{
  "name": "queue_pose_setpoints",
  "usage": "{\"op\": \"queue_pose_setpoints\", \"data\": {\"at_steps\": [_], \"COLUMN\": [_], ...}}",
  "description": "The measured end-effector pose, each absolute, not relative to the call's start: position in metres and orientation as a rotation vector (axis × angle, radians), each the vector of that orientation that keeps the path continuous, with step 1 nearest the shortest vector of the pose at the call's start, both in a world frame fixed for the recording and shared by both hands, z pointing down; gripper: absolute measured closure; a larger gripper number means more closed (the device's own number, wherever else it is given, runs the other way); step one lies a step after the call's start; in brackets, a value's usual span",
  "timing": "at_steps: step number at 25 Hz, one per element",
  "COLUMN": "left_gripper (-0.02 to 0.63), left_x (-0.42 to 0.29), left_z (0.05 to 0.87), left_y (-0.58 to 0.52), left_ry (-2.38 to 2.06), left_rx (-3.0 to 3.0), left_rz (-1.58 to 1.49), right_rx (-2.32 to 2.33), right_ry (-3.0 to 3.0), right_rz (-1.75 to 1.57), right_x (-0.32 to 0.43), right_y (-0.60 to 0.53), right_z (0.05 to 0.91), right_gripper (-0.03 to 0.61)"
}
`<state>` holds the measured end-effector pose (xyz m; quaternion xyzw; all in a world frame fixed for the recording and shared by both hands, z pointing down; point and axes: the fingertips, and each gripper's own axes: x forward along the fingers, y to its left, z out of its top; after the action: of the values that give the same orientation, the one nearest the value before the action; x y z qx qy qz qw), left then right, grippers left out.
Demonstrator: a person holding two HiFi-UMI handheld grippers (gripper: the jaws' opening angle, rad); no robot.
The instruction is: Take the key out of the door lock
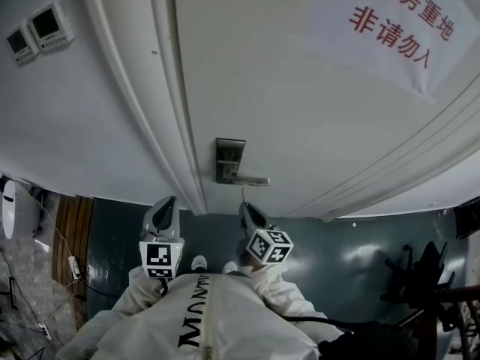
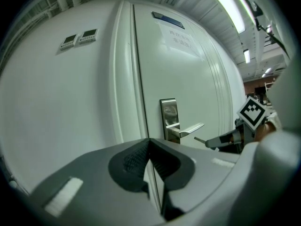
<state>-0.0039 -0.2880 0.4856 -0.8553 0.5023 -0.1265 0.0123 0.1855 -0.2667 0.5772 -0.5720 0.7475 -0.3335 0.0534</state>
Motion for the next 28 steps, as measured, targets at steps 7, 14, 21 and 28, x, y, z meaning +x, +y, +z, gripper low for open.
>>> {"op": "queue_pose_setpoints", "data": {"at_steps": [7, 14, 21, 28], "left_gripper": [0.614, 0.614, 0.614, 0.614], "left_x": [0.008, 0.014, 0.003, -0.026], "left_z": [0.492, 0.494, 0.497, 0.494], "left_y": [-0.281, -0.253, -0.226, -0.177], "left_ry": [1.564, 1.591, 1.561, 1.448], "left_rx": [-2.673, -2.661, -2.670, -2.728], "left_rz": [-0.412, -0.432, -0.421, -0.363], "right_rx": [-2.110, -2.087, -2.118, -2.231], "right_ry": [2.581, 2.595, 2.545, 2.435], "right_rz": [-0.429, -0.320, -0.342, -0.314], "right_x": [0.192, 0.196, 0.191, 0.163], "right_y": [-0.247, -0.222, -0.188, -0.133], "right_z": [0.534, 0.514, 0.515, 0.510], "right_gripper": [0.555, 0.555, 0.555, 0.555]}}
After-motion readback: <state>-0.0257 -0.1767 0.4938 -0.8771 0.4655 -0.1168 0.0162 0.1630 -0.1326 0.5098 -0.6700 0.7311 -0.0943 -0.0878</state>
